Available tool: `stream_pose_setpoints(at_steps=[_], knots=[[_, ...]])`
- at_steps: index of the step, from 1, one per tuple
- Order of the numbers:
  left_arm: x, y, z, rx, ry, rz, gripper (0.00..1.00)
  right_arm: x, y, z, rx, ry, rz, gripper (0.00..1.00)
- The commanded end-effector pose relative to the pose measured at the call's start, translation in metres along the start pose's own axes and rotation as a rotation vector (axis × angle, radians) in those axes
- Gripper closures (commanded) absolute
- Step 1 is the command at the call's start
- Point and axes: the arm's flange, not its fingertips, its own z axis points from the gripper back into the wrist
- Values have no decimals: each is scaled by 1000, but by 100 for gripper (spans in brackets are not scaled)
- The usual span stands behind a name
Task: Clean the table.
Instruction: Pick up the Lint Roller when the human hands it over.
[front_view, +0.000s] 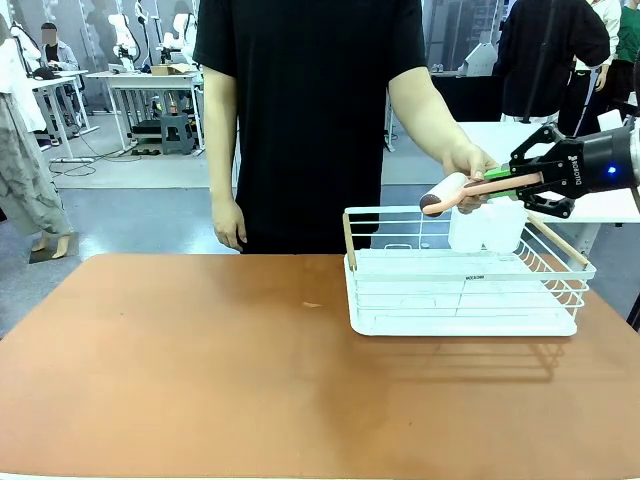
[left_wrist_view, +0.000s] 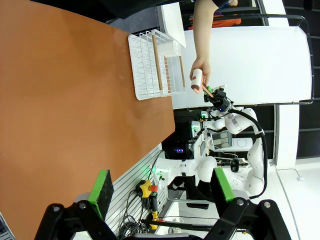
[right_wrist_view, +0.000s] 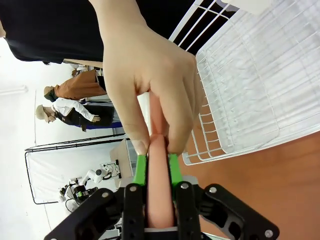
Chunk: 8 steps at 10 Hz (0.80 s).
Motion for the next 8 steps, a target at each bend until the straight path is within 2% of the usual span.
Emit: stream_pose_setpoints(at_steps=[1, 4, 5, 8], knots=[[-4, -1, 1, -6, -6, -11, 0, -33, -22, 21, 34, -13, 14, 100], [-4, -1, 1, -6, -6, -11, 0, -32, -22, 23, 47, -7, 9, 99], [-4, -1, 1, -6, -6, -11, 0, 1, 0, 1, 2, -4, -2, 99], [-4, -1, 1, -6, -6, -11, 0, 1, 0, 1, 2, -4, -2, 99]])
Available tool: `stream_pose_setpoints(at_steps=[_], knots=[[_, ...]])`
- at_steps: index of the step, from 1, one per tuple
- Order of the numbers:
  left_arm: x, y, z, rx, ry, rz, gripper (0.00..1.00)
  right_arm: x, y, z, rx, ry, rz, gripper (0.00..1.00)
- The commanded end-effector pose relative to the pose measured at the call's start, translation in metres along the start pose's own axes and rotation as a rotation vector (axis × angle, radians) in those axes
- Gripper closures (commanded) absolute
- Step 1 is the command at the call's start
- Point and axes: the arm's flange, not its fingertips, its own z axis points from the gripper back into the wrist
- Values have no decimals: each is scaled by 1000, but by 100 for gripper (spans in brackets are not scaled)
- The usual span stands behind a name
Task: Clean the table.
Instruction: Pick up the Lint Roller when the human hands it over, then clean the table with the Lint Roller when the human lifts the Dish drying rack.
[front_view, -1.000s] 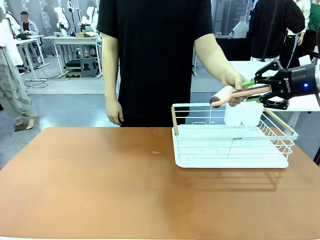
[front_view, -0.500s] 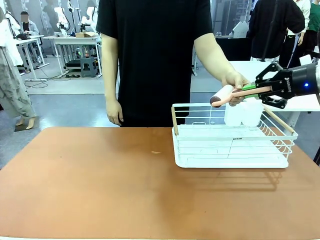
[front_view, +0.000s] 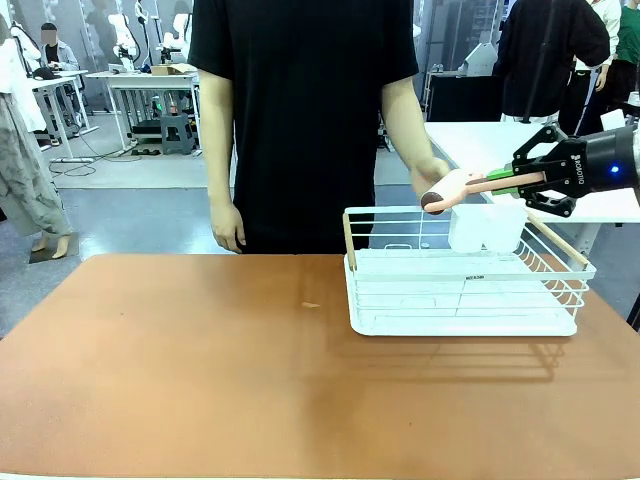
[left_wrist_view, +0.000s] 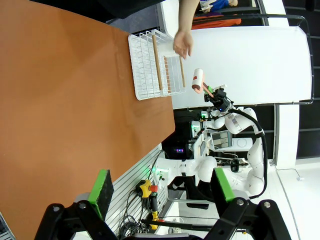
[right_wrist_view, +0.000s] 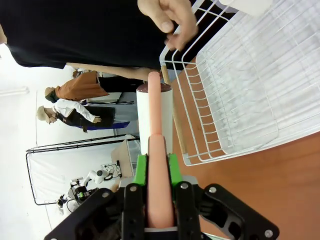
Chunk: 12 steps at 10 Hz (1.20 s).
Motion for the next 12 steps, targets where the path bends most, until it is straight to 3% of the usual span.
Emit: stream_pose_setpoints(at_steps=[1, 12], knots=[[-4, -1, 1, -6, -6, -11, 0, -1, 1, -1, -1, 0, 2, 99], [-4, -1, 1, -6, -6, -11, 0, -1, 1, -1, -1, 0, 2, 99]])
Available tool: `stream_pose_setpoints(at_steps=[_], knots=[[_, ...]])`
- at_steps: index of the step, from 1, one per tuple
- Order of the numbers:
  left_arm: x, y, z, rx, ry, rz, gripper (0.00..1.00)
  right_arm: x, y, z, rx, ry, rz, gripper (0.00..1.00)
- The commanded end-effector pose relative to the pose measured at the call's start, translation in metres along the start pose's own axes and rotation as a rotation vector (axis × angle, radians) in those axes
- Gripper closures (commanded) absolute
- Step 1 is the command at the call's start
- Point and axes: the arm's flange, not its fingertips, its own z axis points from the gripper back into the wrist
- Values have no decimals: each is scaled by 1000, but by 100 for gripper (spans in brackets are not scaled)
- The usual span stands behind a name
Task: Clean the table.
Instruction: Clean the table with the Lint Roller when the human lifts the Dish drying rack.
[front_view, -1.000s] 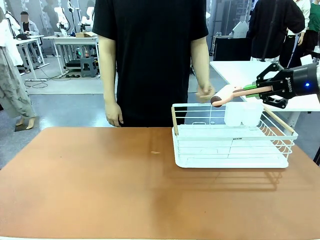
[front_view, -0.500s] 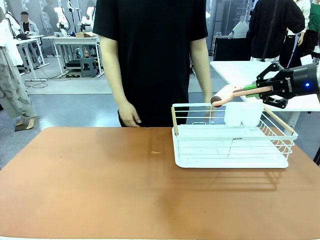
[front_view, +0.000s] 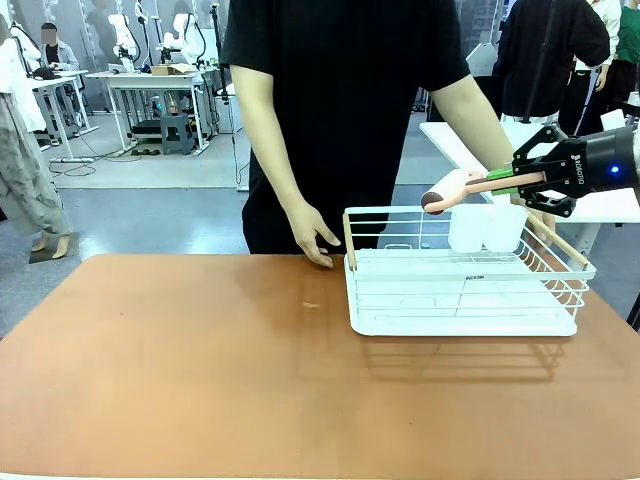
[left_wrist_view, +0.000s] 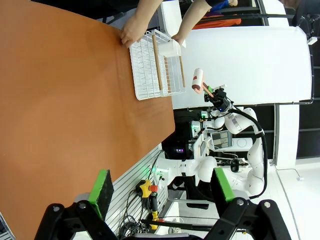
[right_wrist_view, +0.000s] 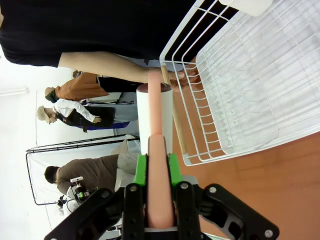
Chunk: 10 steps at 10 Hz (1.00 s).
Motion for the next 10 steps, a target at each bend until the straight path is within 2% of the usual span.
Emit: stream_pose_setpoints(at_steps=[1, 10], knots=[[-4, -1, 1, -6, -6, -11, 0, -1, 1, -1, -1, 0, 2, 99], [-4, -1, 1, -6, -6, -11, 0, -1, 1, -1, -1, 0, 2, 99]])
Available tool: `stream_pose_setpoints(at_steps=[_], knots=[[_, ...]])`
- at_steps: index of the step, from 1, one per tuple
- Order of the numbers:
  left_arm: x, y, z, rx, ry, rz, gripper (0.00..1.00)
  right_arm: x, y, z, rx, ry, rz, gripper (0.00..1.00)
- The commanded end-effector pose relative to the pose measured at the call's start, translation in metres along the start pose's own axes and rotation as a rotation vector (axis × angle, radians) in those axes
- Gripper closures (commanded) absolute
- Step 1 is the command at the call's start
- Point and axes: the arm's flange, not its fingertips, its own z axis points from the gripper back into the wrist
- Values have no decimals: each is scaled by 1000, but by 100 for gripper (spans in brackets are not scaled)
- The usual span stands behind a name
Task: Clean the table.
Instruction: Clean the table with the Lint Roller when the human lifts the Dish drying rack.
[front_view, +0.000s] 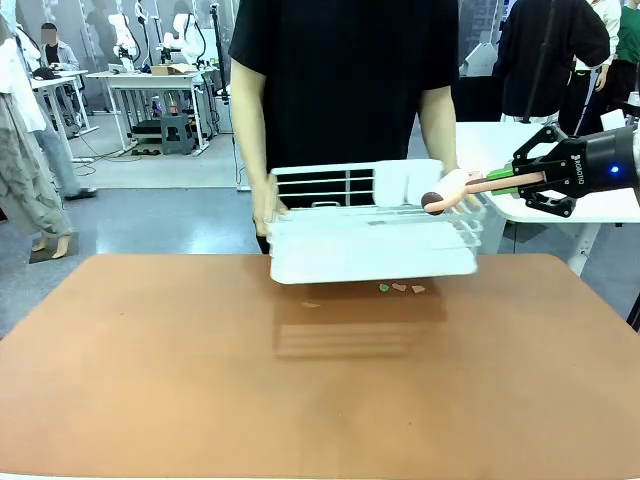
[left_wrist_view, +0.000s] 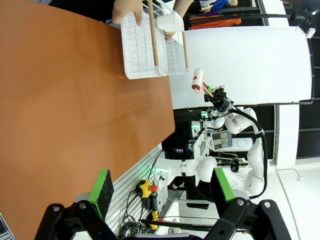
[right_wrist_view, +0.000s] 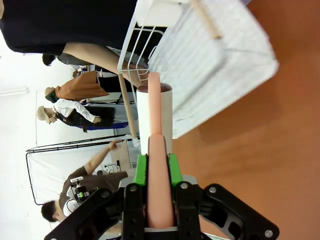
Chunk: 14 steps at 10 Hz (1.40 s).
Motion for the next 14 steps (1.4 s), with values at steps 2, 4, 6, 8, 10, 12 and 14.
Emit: stream_pose_setpoints(at_steps=[2, 4, 6, 8, 10, 12, 14], knots=[[-4, -1, 1, -6, -6, -11, 0, -1, 1, -1, -1, 0, 2, 99], [-4, -1, 1, -6, -6, -11, 0, -1, 1, -1, -1, 0, 2, 99], [-4, -1, 1, -6, -6, -11, 0, -1, 1, -1, -1, 0, 2, 99], [-4, -1, 1, -6, -6, -11, 0, -1, 1, -1, -1, 0, 2, 99], [-4, -1, 1, -6, -6, -11, 0, -1, 1, -1, -1, 0, 2, 99], [-4, -1, 1, -6, -6, -11, 0, -1, 1, -1, -1, 0, 2, 99], [-4, -1, 1, -6, -6, -11, 0, -1, 1, -1, -1, 0, 2, 99]])
